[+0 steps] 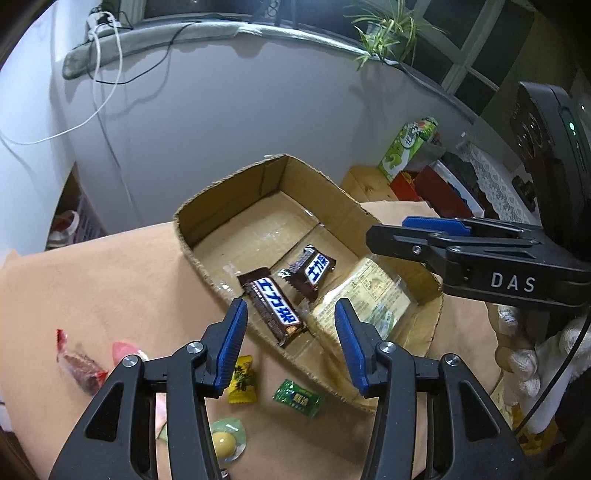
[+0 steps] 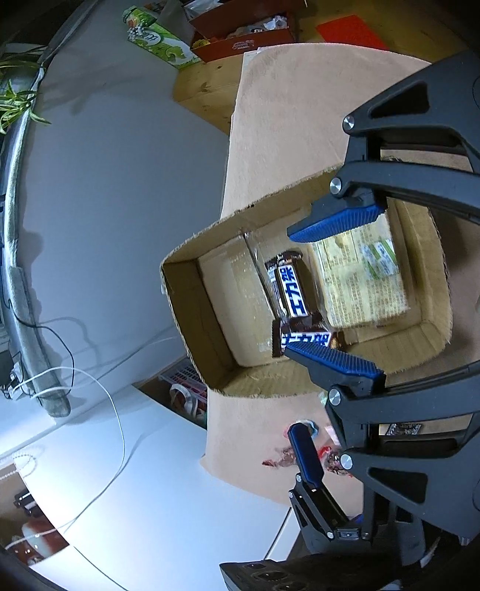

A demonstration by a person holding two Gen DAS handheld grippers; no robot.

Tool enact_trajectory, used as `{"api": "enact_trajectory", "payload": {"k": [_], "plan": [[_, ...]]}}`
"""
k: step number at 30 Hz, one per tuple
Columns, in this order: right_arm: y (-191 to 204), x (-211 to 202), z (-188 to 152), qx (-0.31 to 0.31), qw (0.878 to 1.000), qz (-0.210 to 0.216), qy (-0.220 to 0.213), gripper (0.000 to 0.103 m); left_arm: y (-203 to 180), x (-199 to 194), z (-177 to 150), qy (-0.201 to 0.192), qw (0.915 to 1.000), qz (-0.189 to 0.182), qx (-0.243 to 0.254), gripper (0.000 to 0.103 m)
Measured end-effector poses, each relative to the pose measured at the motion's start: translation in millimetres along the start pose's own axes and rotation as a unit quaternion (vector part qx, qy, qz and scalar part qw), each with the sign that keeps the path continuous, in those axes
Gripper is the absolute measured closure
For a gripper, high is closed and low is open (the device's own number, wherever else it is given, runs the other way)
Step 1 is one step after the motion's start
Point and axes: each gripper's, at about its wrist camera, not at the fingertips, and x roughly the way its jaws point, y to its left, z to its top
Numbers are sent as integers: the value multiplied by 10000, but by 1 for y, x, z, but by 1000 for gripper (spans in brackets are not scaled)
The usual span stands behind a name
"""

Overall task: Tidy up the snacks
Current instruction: 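Move both tools back over the remaining snacks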

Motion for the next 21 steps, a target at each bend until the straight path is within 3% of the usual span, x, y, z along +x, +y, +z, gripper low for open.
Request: {"api": "enact_trajectory", "payload": {"k": [12,21], "plan": [[46,-24,-27,-409,9982,436,-68,45,52,-52,-35,-255,9979,212,-555,55],[98,-5,-62,-690,9919,967,457,45,96,-82,-91,-202,9918,520,-1152,55]]}}
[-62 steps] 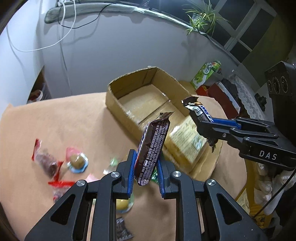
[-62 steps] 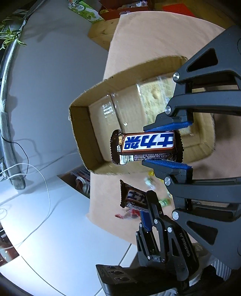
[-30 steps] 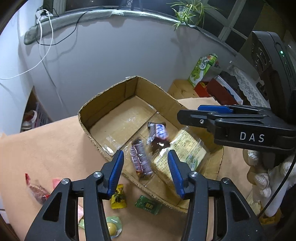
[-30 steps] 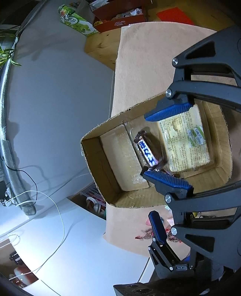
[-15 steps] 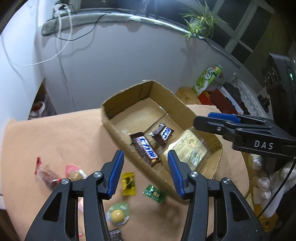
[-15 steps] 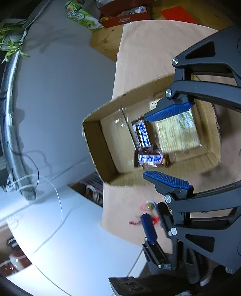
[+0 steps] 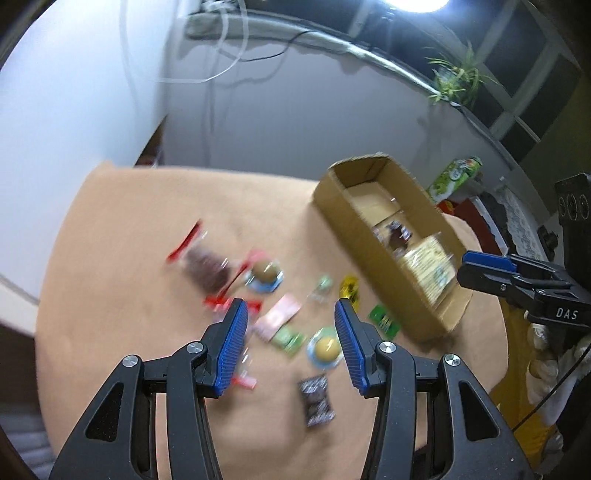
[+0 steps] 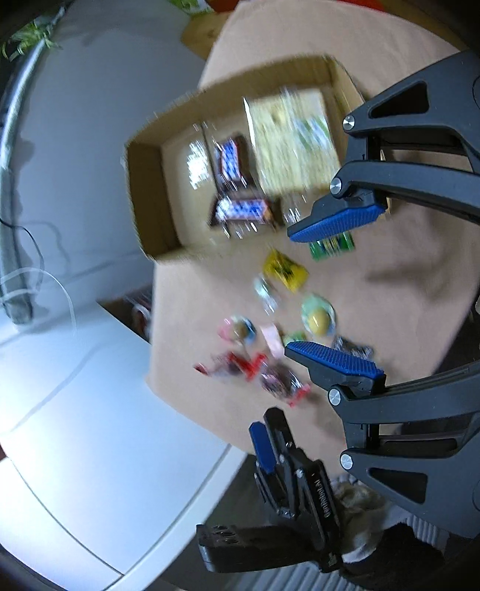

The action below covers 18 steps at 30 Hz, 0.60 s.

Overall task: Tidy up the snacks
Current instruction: 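Move both tools back over the remaining snacks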

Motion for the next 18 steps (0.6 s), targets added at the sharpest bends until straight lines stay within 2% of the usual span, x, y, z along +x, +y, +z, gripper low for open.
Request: {"api": "enact_trajectory", "payload": {"k": [7,11,18], "plan": [[18,42,-13,141,9977,294,587,46,2,3,-44,236,9992,-128,-290,55],[29,65,-18,-2,9966,226,788,59,-8,18,-67,441,9982,-283,-298,58],[42,106,-28,-133,9931,-48,1162,66,-16,40,-86,642,9974,-227,-244,64]]}}
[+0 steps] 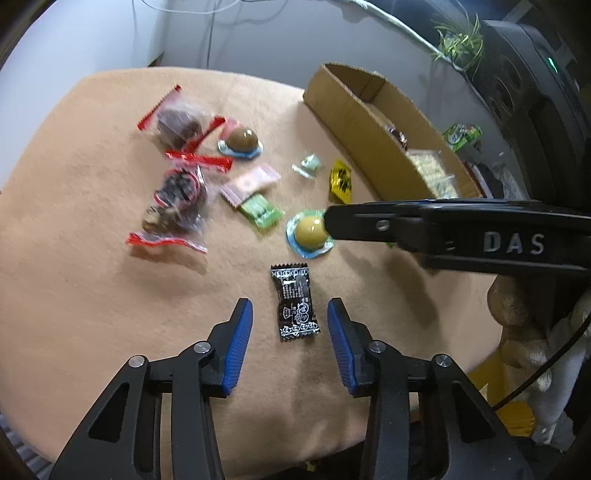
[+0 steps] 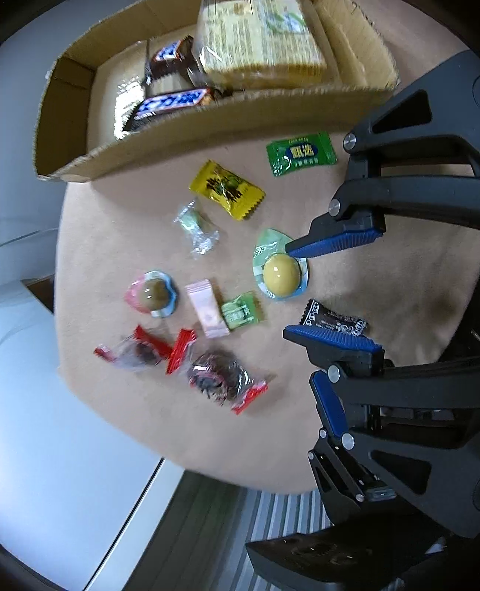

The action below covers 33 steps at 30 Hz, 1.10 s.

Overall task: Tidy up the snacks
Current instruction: 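Move both tools back over the remaining snacks, then grasp the yellow ball candy with right tool while left tool grasps black candy packet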

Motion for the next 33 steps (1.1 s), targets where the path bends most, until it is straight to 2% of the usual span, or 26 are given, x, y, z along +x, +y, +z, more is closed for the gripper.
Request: {"api": "enact_trajectory", "payload": {"k": [10,12,15,23,33], "plan": [[10,21,7,-55,9996,-253,121,70,-3,16,-1,-13,9999,83,-138,64],[13,23,10,-68,9995,-269,135,74,-5,17,-1,-67,9998,128,-125,64],[17,26,10,-165,9990,-374,155,80,-7,18,-2,-118,9996,219,-108,70],[34,40,10,-333,9980,-496,189,81,-9,19,-7,-241,9983,523,82,84],[22,31,5,-308,9988,-376,98,83,0,16,-7,-254,9989,382,-117,85]]}}
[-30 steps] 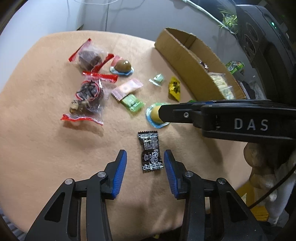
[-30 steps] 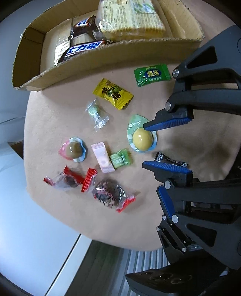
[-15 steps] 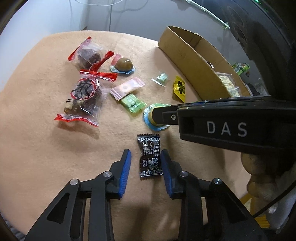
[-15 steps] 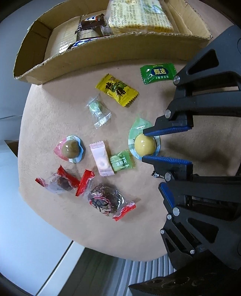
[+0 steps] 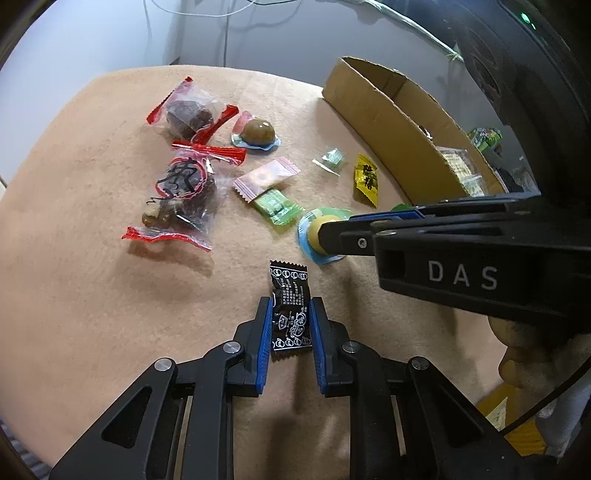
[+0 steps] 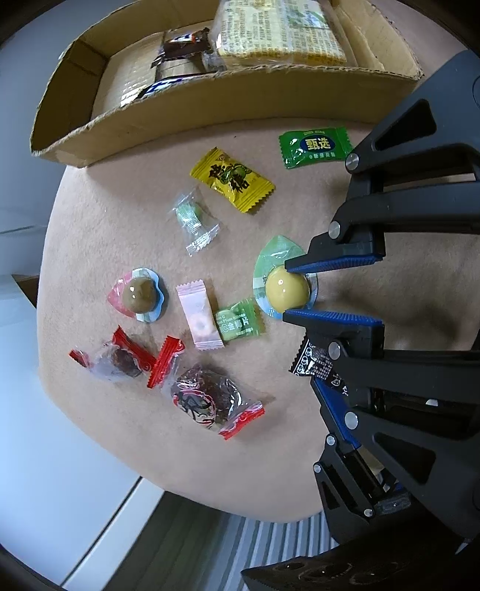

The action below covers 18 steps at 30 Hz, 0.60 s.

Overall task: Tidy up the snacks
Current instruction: 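Grasp the yellow ball candy with right tool while left tool grasps black candy packet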

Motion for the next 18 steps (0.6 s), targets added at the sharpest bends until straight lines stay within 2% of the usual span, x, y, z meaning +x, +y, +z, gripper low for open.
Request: {"api": "enact_trajectory", "payload": {"k": [5,6,9,13,15,18], "plan": [[-10,-6,-4,65,9999,101,-66,86,8,-4,-1,5,9998,-54,-185,85],[-12,-8,-5,84,9999,116,-97,102,9,-5,-1,0,9998,-55,-207,85],[-20,-17,-7,147,9996,160,-152,102,12,-7,-1,-13,9997,-57,-253,85],[-26,-9,-5,260,9994,224,25,102,12,-8,-1,-17,9997,-49,-224,85],[-26,-13,-5,341,9987,365,-80,101,13,-7,-1,4,9997,-43,-237,85],[-17,-15,-4,180,9992,330,-138,100,14,-7,-1,-3,9997,-31,-252,85]]}}
